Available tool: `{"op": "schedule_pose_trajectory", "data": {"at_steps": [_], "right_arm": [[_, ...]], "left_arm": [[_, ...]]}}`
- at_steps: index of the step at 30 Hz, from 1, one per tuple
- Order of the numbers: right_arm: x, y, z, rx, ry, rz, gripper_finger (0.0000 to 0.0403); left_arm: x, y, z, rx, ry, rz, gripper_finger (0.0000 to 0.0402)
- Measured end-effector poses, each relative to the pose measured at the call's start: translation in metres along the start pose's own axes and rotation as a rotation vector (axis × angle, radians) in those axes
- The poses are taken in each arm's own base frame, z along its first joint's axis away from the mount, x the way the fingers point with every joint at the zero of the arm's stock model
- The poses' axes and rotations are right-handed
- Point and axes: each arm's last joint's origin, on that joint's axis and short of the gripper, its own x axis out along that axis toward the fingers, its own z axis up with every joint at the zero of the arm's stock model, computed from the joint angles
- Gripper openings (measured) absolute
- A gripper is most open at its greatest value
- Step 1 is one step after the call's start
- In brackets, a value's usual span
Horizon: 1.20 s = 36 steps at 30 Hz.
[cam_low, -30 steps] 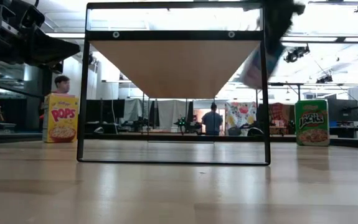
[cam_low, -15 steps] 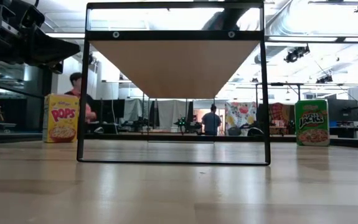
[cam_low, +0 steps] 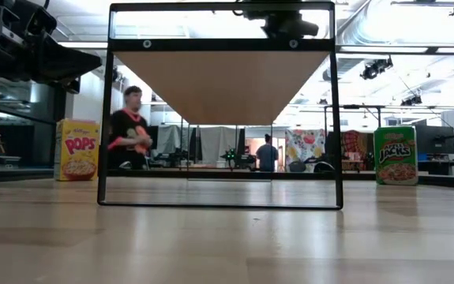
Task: Stack cereal on shelf
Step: Put the top blue cereal box on the shelf
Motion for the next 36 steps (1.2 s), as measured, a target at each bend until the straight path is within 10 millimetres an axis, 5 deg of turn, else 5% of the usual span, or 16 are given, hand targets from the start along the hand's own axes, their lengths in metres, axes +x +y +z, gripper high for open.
{"op": "schedule_pose_trajectory", "data": {"at_steps": [13, 26, 36], "right_arm": [[0.006, -0.008, -0.004, 0.130, 0.009, 0.019, 0.0102], [0.004, -0.007, -0.002, 0.131, -0.005, 0.013, 0.0218], [0.003, -0.011, -0.002, 0.059, 0.002, -0.043, 0.0227]], "left_arm": [[0.000, 0.000, 0.000, 0.000, 0.000, 0.000, 0.0003], [0.000, 0.000, 0.000, 0.000, 0.000, 0.000, 0.0003], [0.000, 0.000, 0.000, 0.000, 0.000, 0.000, 0.0003]]}}
